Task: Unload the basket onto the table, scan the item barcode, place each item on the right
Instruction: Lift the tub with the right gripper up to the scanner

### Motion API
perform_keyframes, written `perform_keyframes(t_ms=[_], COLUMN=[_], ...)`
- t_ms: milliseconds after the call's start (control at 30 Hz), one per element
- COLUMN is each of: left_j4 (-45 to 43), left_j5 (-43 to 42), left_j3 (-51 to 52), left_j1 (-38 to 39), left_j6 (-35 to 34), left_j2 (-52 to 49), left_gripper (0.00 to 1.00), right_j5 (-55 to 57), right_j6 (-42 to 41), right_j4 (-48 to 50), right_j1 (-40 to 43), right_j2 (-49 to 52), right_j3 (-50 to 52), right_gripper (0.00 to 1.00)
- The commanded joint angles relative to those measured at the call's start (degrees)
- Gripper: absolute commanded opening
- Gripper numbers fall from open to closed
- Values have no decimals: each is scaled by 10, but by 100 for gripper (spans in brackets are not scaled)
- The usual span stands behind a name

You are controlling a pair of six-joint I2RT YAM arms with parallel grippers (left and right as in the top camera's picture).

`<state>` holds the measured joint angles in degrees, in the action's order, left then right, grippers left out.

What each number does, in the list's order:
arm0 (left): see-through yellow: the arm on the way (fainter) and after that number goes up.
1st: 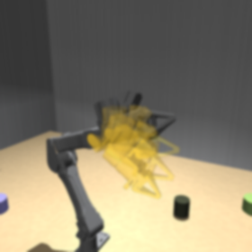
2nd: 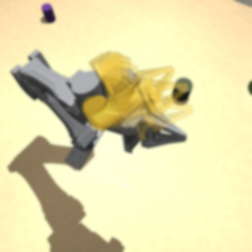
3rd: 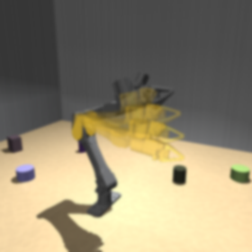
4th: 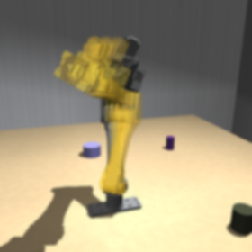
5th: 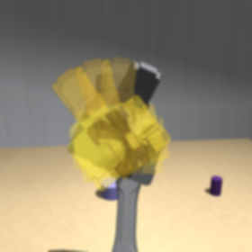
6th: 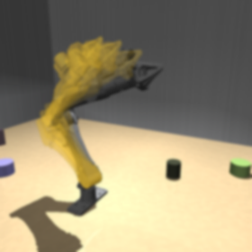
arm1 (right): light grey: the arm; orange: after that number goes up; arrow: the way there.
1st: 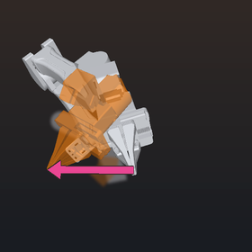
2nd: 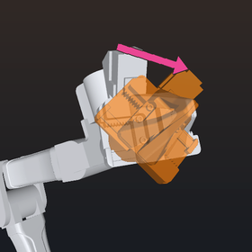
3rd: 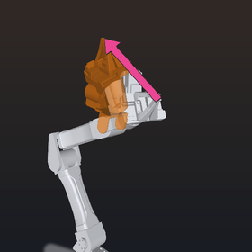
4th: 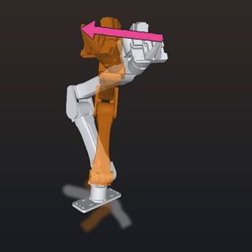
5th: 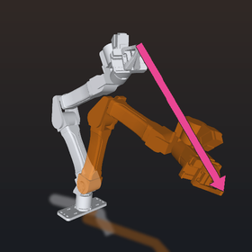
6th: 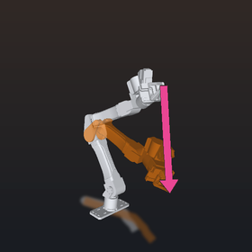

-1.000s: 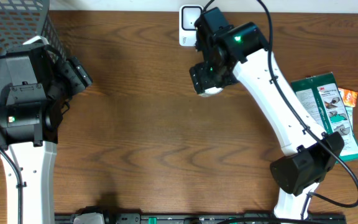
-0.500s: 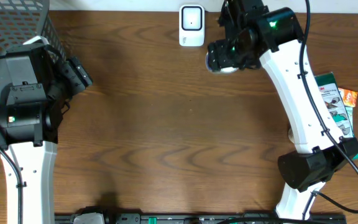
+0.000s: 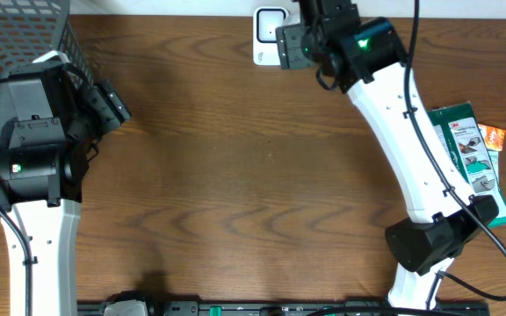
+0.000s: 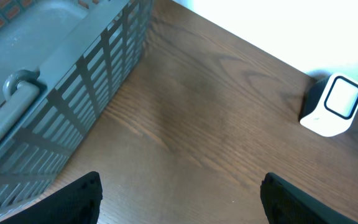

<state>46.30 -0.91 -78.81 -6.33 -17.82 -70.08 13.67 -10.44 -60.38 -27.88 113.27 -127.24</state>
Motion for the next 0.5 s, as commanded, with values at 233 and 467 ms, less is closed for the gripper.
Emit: perform_keyframes(t_ms=[233,467], left_j4=[2,2], left_j5=[5,5], left_j3=[-4,-4], left_j1=[-2,-2], left_j6=[-1,-1], left_j2=[-1,-1], left_gripper=[83,83], right_j5=[60,93], right_j6=[58,78], right_j4=[55,135], right_j1=[-12,-17], right_j2=[39,91], right_j3=[-9,-9], right_gripper=[1,1])
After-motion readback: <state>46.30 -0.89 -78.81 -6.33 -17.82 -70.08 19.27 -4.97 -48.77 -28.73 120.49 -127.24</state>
